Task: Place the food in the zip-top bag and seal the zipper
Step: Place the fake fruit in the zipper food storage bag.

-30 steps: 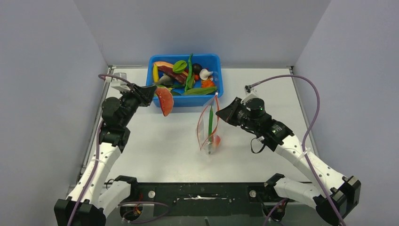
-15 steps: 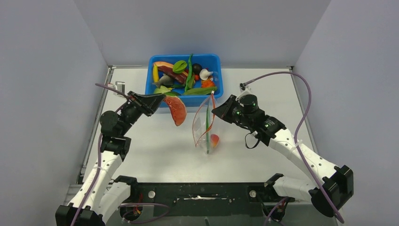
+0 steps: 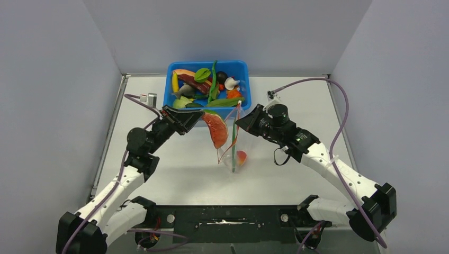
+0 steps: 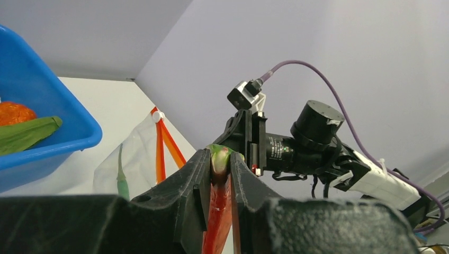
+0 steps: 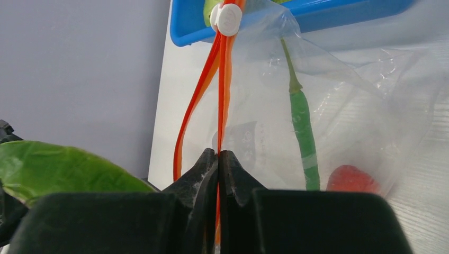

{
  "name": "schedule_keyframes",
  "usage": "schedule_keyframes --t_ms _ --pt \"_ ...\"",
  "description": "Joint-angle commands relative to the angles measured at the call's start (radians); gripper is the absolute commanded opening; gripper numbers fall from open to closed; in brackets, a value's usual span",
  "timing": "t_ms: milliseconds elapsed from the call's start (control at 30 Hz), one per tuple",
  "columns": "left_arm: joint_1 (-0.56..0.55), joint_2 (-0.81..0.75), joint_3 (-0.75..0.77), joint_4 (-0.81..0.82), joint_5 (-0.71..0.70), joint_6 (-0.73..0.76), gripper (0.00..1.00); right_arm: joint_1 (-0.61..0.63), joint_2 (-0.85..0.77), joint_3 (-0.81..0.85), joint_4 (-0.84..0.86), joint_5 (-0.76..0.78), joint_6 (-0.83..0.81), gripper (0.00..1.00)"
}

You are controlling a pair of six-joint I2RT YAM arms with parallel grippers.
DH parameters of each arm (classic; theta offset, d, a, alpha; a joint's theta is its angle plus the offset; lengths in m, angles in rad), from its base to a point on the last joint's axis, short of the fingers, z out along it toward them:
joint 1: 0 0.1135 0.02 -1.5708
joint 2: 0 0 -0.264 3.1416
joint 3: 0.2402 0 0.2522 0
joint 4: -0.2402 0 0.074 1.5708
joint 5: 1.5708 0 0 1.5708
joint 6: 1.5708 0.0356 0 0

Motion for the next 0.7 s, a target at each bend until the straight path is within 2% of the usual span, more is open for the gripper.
schedule_keyframes --t_ms 0,67,200,667 --pt "-0.066 0.006 0.053 0.003 -0.118 0.122 0.00 0.016 -0.022 0.057 0.060 0.013 -0.007 0.00" --pt "-0.098 0.006 0.061 -0.018 -0.165 0.157 0.00 0.015 -0.028 0.057 0.064 0.014 -0.010 0.00" --pt "-0.129 0.021 0.050 0.061 -0.186 0.144 0.00 0.014 -0.043 0.054 0.110 -0.033 -0.044 0.00" --pt "-0.172 0.057 0.057 -0.042 -0.297 0.316 0.00 0.018 -0.060 0.042 0.152 -0.033 0.007 0.00"
